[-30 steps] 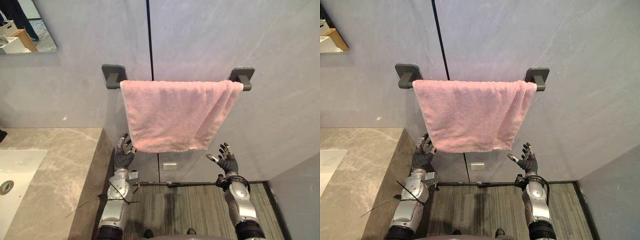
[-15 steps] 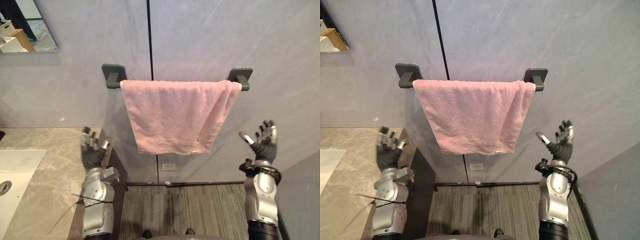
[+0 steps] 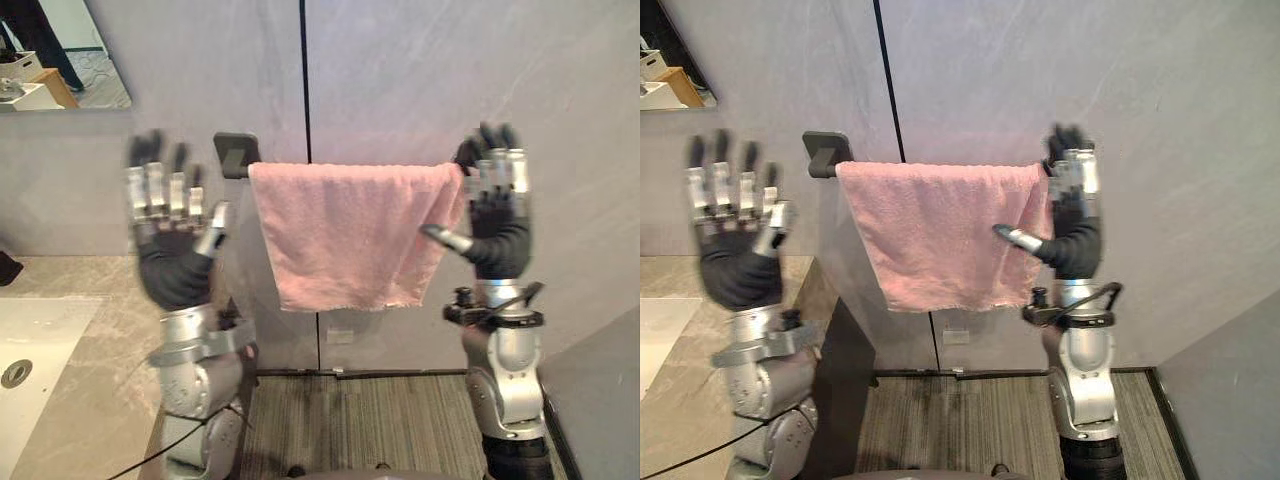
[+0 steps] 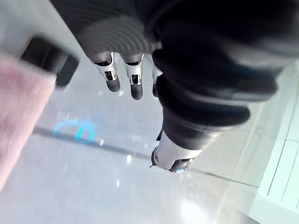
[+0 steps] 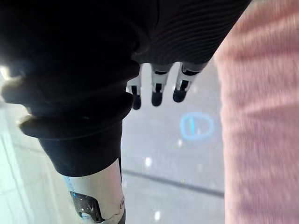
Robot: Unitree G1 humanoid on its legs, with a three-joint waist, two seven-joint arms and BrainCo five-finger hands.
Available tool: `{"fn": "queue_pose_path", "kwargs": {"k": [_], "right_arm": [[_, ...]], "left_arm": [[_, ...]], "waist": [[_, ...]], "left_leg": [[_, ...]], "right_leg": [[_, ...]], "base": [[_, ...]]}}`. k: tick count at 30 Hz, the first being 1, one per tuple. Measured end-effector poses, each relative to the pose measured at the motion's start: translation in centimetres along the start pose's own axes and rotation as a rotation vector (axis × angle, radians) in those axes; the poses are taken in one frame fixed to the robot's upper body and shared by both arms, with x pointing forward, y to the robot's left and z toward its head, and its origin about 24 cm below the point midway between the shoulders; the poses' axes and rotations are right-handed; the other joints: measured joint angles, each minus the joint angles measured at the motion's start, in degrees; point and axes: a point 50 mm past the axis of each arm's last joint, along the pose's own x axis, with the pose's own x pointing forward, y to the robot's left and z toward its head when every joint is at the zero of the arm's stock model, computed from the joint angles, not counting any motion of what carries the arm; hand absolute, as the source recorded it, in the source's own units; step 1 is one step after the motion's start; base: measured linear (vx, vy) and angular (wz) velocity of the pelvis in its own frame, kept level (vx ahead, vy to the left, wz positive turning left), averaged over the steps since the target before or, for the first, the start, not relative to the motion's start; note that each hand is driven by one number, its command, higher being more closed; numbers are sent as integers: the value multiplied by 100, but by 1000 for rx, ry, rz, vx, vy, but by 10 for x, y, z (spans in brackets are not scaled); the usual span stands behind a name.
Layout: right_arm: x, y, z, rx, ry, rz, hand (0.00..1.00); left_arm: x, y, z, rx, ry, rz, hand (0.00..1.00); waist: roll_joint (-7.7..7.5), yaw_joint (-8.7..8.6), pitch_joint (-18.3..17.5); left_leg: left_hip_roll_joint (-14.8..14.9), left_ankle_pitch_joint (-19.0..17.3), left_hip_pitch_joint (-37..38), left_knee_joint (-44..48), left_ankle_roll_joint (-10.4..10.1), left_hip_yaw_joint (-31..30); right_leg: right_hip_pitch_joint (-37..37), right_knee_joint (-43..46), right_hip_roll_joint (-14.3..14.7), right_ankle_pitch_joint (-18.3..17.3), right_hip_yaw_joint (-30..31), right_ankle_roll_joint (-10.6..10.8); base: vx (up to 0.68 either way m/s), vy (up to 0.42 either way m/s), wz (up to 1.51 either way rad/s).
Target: Organize washtable
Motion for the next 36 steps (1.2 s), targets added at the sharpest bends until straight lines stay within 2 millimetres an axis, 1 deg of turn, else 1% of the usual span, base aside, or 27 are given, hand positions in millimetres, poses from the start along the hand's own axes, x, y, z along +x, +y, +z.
{"fn": "queue_pose_path", "kwargs": {"k": [1, 3, 7, 9, 13, 15, 16, 18, 23, 27, 28, 29, 32, 36], "right_arm": [[-1, 9, -3, 16, 16, 60, 0], [-5, 18, -14, 31, 71, 138, 0], [-20, 17, -37, 38, 213, 216, 0], [-26, 17, -47, 37, 279, 247, 0], [-37, 13, -66, 26, 387, 252, 0], [-41, 12, -72, 24, 419, 248, 0], [-45, 10, -79, 14, 458, 246, 0], [-50, 9, -86, 5, 494, 241, 0], [-57, 4, -106, -66, 600, 261, 0], [-51, -1, -123, -136, 657, 278, 0], [-46, -1, -128, -161, 664, 277, 0], [-44, -1, -129, -166, 665, 275, 0], [-39, -4, -133, -200, 678, 256, 0], [-42, -13, -139, -219, 712, 176, 0]], "left_arm": [[0, -13, -12, -81, 56, -82, 0], [-5, -27, -33, -175, 167, -173, 0], [-17, -32, -65, -252, 343, -216, 0], [-24, -33, -75, -271, 408, -235, 0], [-33, -27, -92, -259, 501, -215, 0], [-36, -25, -97, -252, 528, -205, 0], [-40, -22, -104, -241, 561, -195, 0], [-41, -20, -110, -227, 593, -192, 0], [-46, -10, -130, -142, 684, -196, 0], [-42, 0, -141, -57, 726, -184, 0], [-38, 3, -145, -29, 729, -177, 0], [-37, 5, -146, -21, 730, -174, 0], [-29, 10, -147, 31, 715, -164, 0], [-20, 30, -142, 91, 678, -72, 0]], "waist": [[8, -2, -5], [18, -39, -10], [24, -57, -13], [27, -56, -14], [61, -54, -32], [74, -53, -40], [96, -51, -58], [129, -49, -105], [117, -57, -140], [105, -55, -146], [103, -49, -144], [102, -49, -144], [89, -42, -137], [57, -43, -118]], "left_leg": [[-6, 0, 10, 0, 0, 2], [-15, 0, 40, 0, 1, 5], [-22, 4, 68, 0, 7, 26], [-33, 6, 86, -2, 10, 26], [-61, 6, 116, -6, 10, 50], [-63, 6, 115, -6, 10, 56], [-67, 6, 98, -5, 10, 61], [-69, 8, 26, -2, 12, 79], [-34, 8, -99, 0, 11, 77], [-35, 26, -204, 3, 33, 87], [-36, 26, -214, 4, 33, 85], [-36, 26, -217, 4, 33, 78], [-38, 25, -227, 4, 33, 70], [-38, 26, -238, 3, 34, 43]], "right_leg": [[-1, 21, -6, -6, -1, 9], [5, 71, -16, -25, 1, 34], [-2, 119, -21, -36, 20, 35], [-13, 154, -22, -57, 22, 40], [-19, 155, -29, -61, 40, 39], [-21, 153, -31, -61, 44, 39], [-39, 146, -35, -61, 45, 39], [-119, 144, -39, -56, 53, 39], [-173, 3, -43, 28, 56, 23], [-196, -89, -35, 105, 65, 17], [-201, -89, -35, 105, 64, 17], [-201, -89, -35, 105, 65, 17], [-204, -89, -37, 105, 61, 17], [-209, -89, -36, 105, 55, 17]], "base": [[0, 0, 0], [0, 0, 0], [-45, -6, -3], [-42, -4, 0], [-47, 1, -2], [0, 0, 0], [0, 0, 0], [-7, -2, -2], [0, 0, 0], [4, -6, 1], [-3, -19, 4], [-13, -22, 3], [-13, -6, 1], [-48, -23, 1]]}}
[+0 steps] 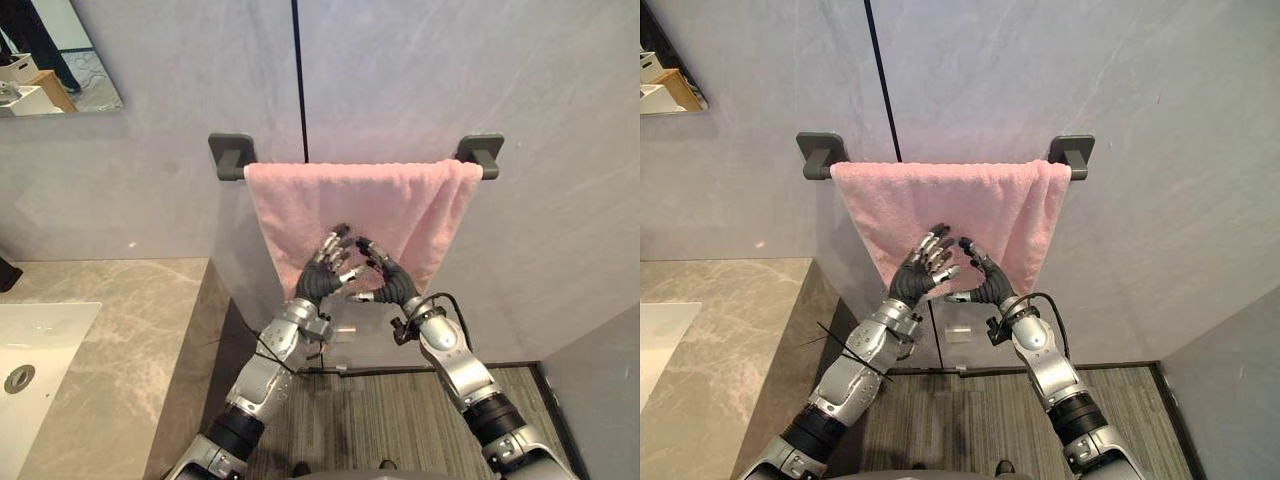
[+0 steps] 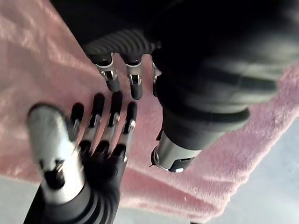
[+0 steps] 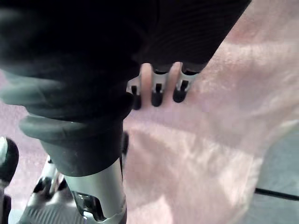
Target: Organize washtable
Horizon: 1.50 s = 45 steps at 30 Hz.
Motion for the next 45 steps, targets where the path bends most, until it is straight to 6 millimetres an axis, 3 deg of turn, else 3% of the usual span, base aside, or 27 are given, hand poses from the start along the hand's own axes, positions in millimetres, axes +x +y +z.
{"fn": "queue_pose_path", "kwargs": {"k": [9, 18, 22, 29, 34, 36, 40, 45], "right_arm": [[-15, -62, -6, 67, 20, -342, 0], [-54, -86, -33, 134, 107, -560, 0], [-77, -85, -47, 166, 161, -632, 0], [-115, -54, -77, 237, 308, -647, 0], [-140, -14, -108, 273, 493, -546, 0], [-161, 6, -133, 314, 641, -507, 0], [-189, 34, -159, 363, 829, -451, 0], [-210, 50, -173, 406, 958, -415, 0]], "left_arm": [[-9, 50, 8, 19, -36, 239, 0], [-44, 74, -10, -9, 20, 405, 0], [-68, 77, -20, -31, 48, 470, 0], [-110, 66, -52, -107, 174, 514, 0], [-153, 68, -103, -127, 442, 586, 0], [-172, 65, -127, -104, 586, 599, 0], [-207, 59, -157, -66, 810, 604, 0], [-211, 65, -163, -16, 869, 608, 0]], "waist": [[-102, 0, 62], [-116, -2, 67], [-116, -4, 67], [-117, 9, 77], [-114, 105, 75], [-116, 161, 72], [-87, 202, 64], [-55, 295, 62]], "left_leg": [[5, 0, 10, 0, 0, -1], [17, -2, 24, -1, -2, -1], [22, -4, 32, -3, -3, -1], [28, -9, 169, -9, -6, -17], [68, -32, 267, -40, -46, 111], [76, -40, 296, -42, -55, 128], [75, -54, 289, -45, -53, 137], [79, -74, 309, -46, -88, 156]], "right_leg": [[12, 0, 6, -1, 1, 0], [25, 0, 13, -3, 1, 1], [31, 1, 20, -8, -13, 4], [115, 138, 17, -106, -26, 10], [144, 222, 30, -181, -27, 11], [143, 238, 31, -238, -29, 8], [151, 235, 32, -244, -24, 4], [198, 228, 33, -245, 3, 6]], "base": [[-16, -9, 0], [-16, -10, 0], [0, 0, 0], [-13, -4, 1], [-50, -17, -5], [-61, -11, 0], [-12, -2, 0], [-3, 0, -2]]}}
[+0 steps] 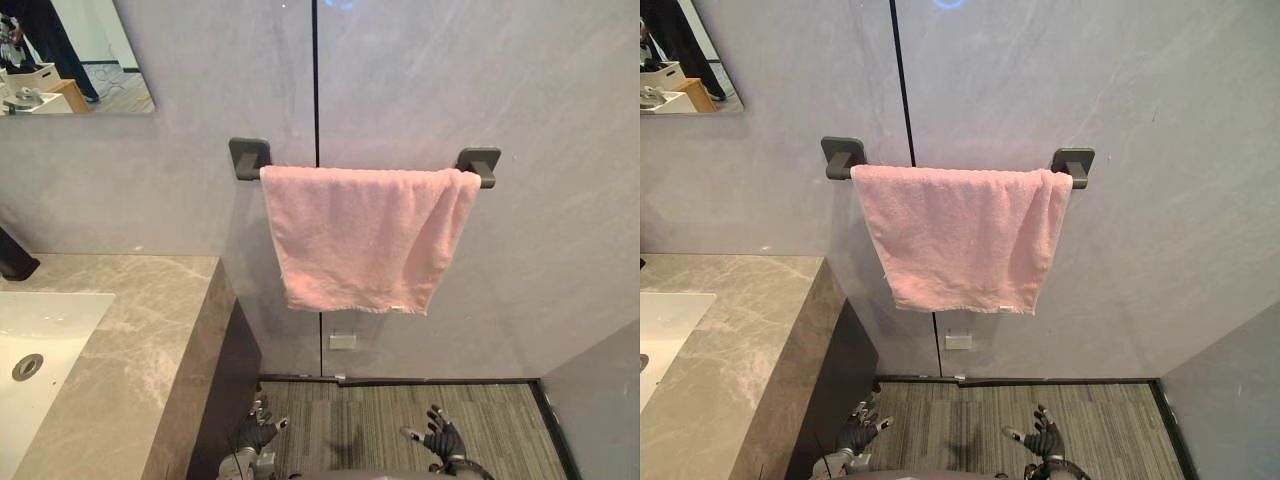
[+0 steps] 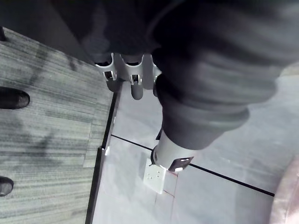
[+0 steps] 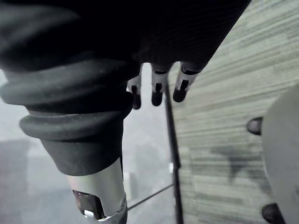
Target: Organize washtable
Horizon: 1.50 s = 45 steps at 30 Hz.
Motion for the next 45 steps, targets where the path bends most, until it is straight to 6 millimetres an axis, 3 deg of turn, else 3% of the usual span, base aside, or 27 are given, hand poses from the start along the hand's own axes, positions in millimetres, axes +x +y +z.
{"fn": "queue_pose_path", "kwargs": {"k": [4, 8, 10, 14, 16, 18, 20, 21, 22, 24, 25, 27, 28, 31, 33, 35, 36, 37, 39, 40, 42, 43, 45], "right_arm": [[2, 1, -3, 4, 22, 3, 0], [10, 1, 8, -23, 9, 14, 0], [16, 7, 20, -48, -21, 35, 0], [23, 24, 39, -98, -69, 100, 0], [24, 28, 43, -110, -81, 115, 0], [25, 31, 43, -115, -78, 125, 0], [29, 33, 53, -121, -99, 129, 0], [32, 35, 65, -134, -131, 134, 0], [36, 32, 80, -149, -167, 128, 0], [39, 31, 94, -156, -205, 122, 0], [41, 32, 103, -167, -232, 119, 0], [42, 25, 105, -180, -234, 93, 0], [42, 21, 100, -183, -217, 81, 0], [41, 16, 95, -171, -199, 58, 0], [42, 2, 97, -181, -202, 22, 0], [42, -2, 96, -196, -195, 13, 0], [42, -1, 93, -196, -187, 15, 0], [42, -2, 93, -199, -186, 13, 0], [43, 1, 93, -197, -173, 24, 0], [43, 5, 90, -183, -163, 32, 0], [44, 0, 92, -173, -163, 12, 0], [43, -3, 90, -175, -157, 5, 0], [42, 1, 84, -163, -140, 13, 0]], "left_arm": [[1, 6, -2, 38, 10, 34, 0], [1, 14, -9, 34, 43, 79, 0], [2, 17, -8, 42, 47, 97, 0], [13, 23, 11, 75, 7, 104, 0], [17, 17, 19, 76, -15, 89, 0], [19, 13, 26, 74, -43, 80, 0], [20, 15, 30, 80, -55, 87, 0], [20, 15, 30, 78, -52, 94, 0], [20, 8, 29, 63, -50, 84, 0], [21, 3, 30, 47, -56, 78, 0], [23, -3, 32, 38, -60, 71, 0], [23, -11, 29, 52, -47, 47, 0], [23, -12, 28, 54, -41, 48, 0], [23, -10, 28, 58, -42, 51, 0], [23, -8, 25, 59, -30, 56, 0], [22, -6, 20, 58, -12, 62, 0], [22, -4, 17, 53, 4, 70, 0], [22, -4, 16, 52, 10, 71, 0], [20, -4, 11, 56, 24, 70, 0], [20, 2, 10, 73, 37, 78, 0], [20, -2, 7, 79, 55, 55, 0], [18, -8, 1, 86, 75, 35, 0], [18, -8, -1, 108, 87, 31, 0]], "waist": [[8, 10, -3], [-1, 72, 69], [8, 97, 130], [-198, 162, 348], [-176, 130, 405], [-200, 170, 360], [-353, 175, 294], [-276, 199, 339], [-93, 240, 403], [14, 354, 403], [211, 322, 512], [476, 320, 660], [562, 314, 691], [463, 315, 772], [417, 292, 750], [502, 302, 702], [581, 280, 667], [652, 261, 647], [614, 163, 628], [550, 128, 572], [587, 102, 573], [823, -113, 475], [709, -78, 470]], "left_leg": [[5, -1, 5, 1, 1, 52], [56, -30, -15, 11, -10, 335], [72, -31, -138, 39, -11, 465], [77, -21, -591, 392, 21, 381], [74, -19, -726, 526, 30, 154], [73, -7, -909, 724, 9, -224], [68, 66, -1206, 953, -103, -488], [127, 150, -1360, 1027, -212, -592], [262, 196, -1462, 1062, -271, -670], [361, 330, -1726, 1106, -398, -707], [490, 457, -1914, 1130, -504, -937], [699, 693, -1959, 1037, -615, -1222], [805, 849, -1914, 880, -572, -1054], [818, 705, -1841, 899, -490, -388], [490, 570, -1867, 1840, -346, -211], [520, -5, -1739, 2427, -353, 64], [673, -269, -1560, 2526, -373, 431], [722, -282, -1543, 2517, -397, 546], [613, -111, -1385, 1747, -439, 752], [474, -128, -1155, 1294, -450, 699], [590, -557, -853, 1696, -375, 1209], [518, -531, -548, 953, -392, 1124], [333, -253, -401, 465, -313, 1025]], "right_leg": [[-4, 2, 4, 39, 106, 5], [-322, 272, 27, -16, 335, -14], [-732, 790, 39, -215, 499, -27], [-1353, 1638, -51, -558, 532, 4], [-1498, 2608, -199, -1066, 490, -85], [-1425, 3573, -446, -1399, 585, 86], [-1345, 3588, -490, -1516, 825, 211], [-1381, 3537, -390, -1604, 832, 207], [-1302, 3331, -227, -1664, 839, 137], [-1270, 2927, -127, -1910, 710, 5], [-1193, 2645, 41, -1923, 474, -157], [-1061, 2511, 289, -1788, 125, -337], [-996, 2504, 348, -1737, -142, -427], [-1012, 2428, 126, -1621, -449, -617], [-1133, 2065, -226, -1265, -486, -504], [-1173, 1715, -282, -926, -527, -429], [-1193, 1586, -278, -783, -615, -378], [-1189, 1589, -264, -766, -673, -359], [-1085, 1260, -169, -547, -885, -426], [-1028, 873, -321, -295, -1184, -330], [-894, 775, -386, -120, -1460, -248], [-755, 558, -341, 37, -1736, -119], [-653, 287, -358, 254, -1823, -107]], "base": [[12, 4, -6], [-7, 13, -39], [-10, 2, -39], [-12, -42, 13], [34, -37, 69], [63, -174, 98], [0, -265, 77], [-127, -250, 41], [-159, -240, 32], [-209, -232, 26], [-245, -238, 53], [-297, -227, 80], [-263, -179, 77], [-216, -70, 55], [-195, 9, 33], [-129, 116, 23], [-85, 164, 27], [-102, 144, 48], [-124, 115, 73], [-120, 131, 70], [-113, 198, 92], [-133, 226, 105], [-158, 147, 57]]}}
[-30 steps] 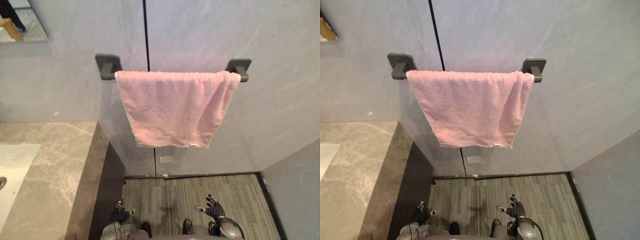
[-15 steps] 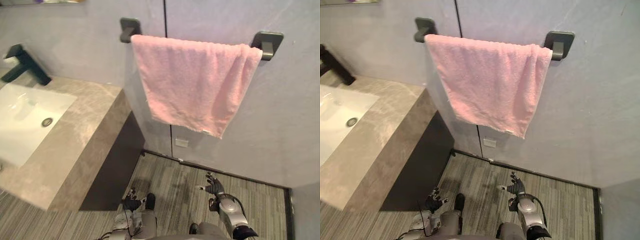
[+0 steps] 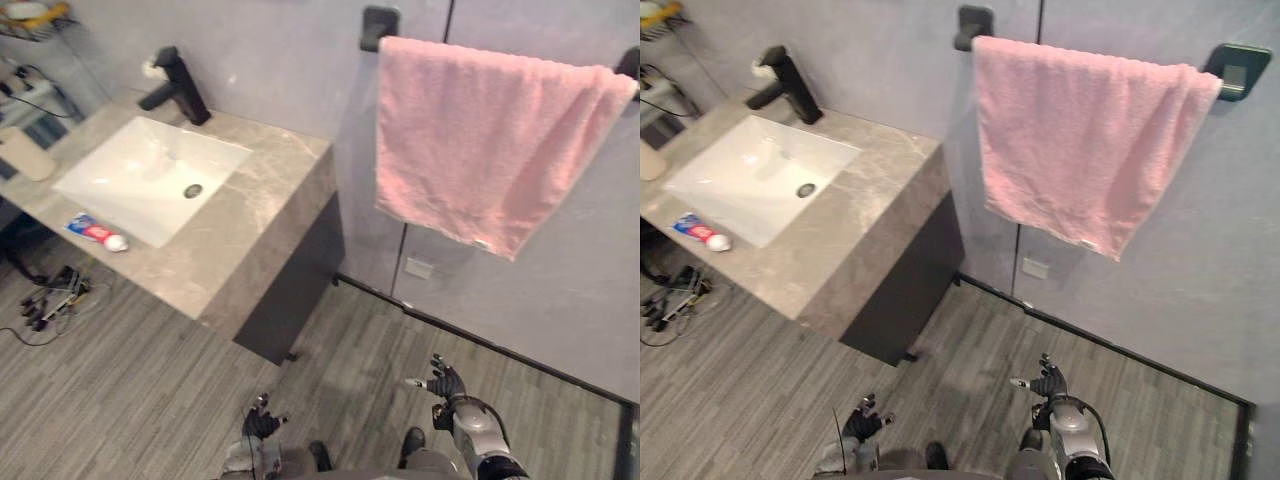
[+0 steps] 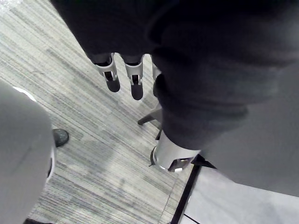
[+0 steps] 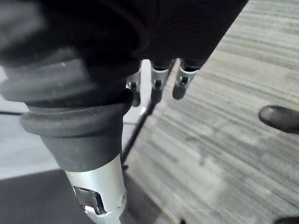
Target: Organize washtable
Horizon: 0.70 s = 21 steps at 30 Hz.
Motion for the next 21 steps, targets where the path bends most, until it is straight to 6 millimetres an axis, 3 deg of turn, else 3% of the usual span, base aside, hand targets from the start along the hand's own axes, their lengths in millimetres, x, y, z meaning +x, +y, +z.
{"fn": "queue_pose_path", "kwargs": {"k": [2, 4, 5, 7, 8, 11, 16, 18, 19, 20, 21], "right_arm": [[-2, 11, -4, 3, 12, 28, 0], [-4, 18, -10, -5, 31, 46, 0], [-4, 19, -10, -6, 34, 50, 0], [-6, 22, -14, -5, 42, 59, 0], [-7, 21, -16, -5, 50, 58, 0], [-8, 15, -24, -15, 81, 46, 0], [-8, 13, -25, -8, 87, 35, 0], [-6, 14, -21, 1, 79, 23, 0], [-6, 14, -19, 5, 72, 19, 0], [-5, 12, -17, 2, 62, 16, 0], [-4, 9, -12, -3, 48, 9, 0]], "left_arm": [[0, 3, -1, 34, 6, 1, 0], [-1, 6, -6, 37, 24, 8, 0], [-1, 6, -6, 40, 25, 7, 0], [-1, 15, -7, 63, 30, 16, 0], [-1, 17, -8, 59, 34, 19, 0], [0, 15, -6, 41, 24, 20, 0], [1, 22, 3, 20, -7, 40, 0], [2, 26, 11, 28, -37, 45, 0], [3, 29, 13, 28, -42, 55, 0], [3, 30, 12, 25, -39, 59, 0], [3, 29, 11, 22, -32, 58, 0]], "waist": [[-113, 78, -17], [-142, 75, 6], [-149, 56, 18], [-296, -211, 103], [-328, -219, 106], [-278, -23, 84], [-353, 3, 143], [-547, 26, 223], [-587, 47, 221], [-593, 46, 226], [-588, -91, 236]], "left_leg": [[-148, 198, -4, -256, 131, -167], [-260, 287, -37, -392, 215, -460], [-280, 309, -74, -401, 225, -571], [-440, 294, -154, -364, 266, -1188], [-476, 305, -118, -415, 265, -1292], [-463, 494, -303, -460, 234, -1482], [-559, 567, -1197, 248, 245, -1782], [-659, 815, -1343, 347, 87, -1237], [-462, 438, -1367, 663, 488, -216], [-280, 266, -1372, 886, 637, 247], [79, 145, -1394, 1258, 664, 800]], "right_leg": [[-20, -68, -79, 70, -100, 28], [-177, 466, -266, -215, -114, 86], [-276, 701, -266, -434, 116, 107], [-565, 1376, 61, -1046, 1710, 59], [-587, 1467, 78, -1138, 1823, 57], [-531, 1354, 64, -1171, 1557, 96], [-546, 1175, -101, -995, 722, 107], [-533, 1354, -407, -1001, 385, 64], [-422, 1349, -514, -1007, 150, 58], [-361, 1375, -556, -1007, 14, 59], [-268, 1542, -677, -1026, -267, 90]], "base": [[-166, 92, 33], [-154, 56, 53], [-157, -17, 91], [-124, -69, 137], [9, -68, 109], [15, -22, 43], [60, 7, 89], [63, 77, 107], [55, 94, 76], [87, 100, 90], [111, 108, 108]]}}
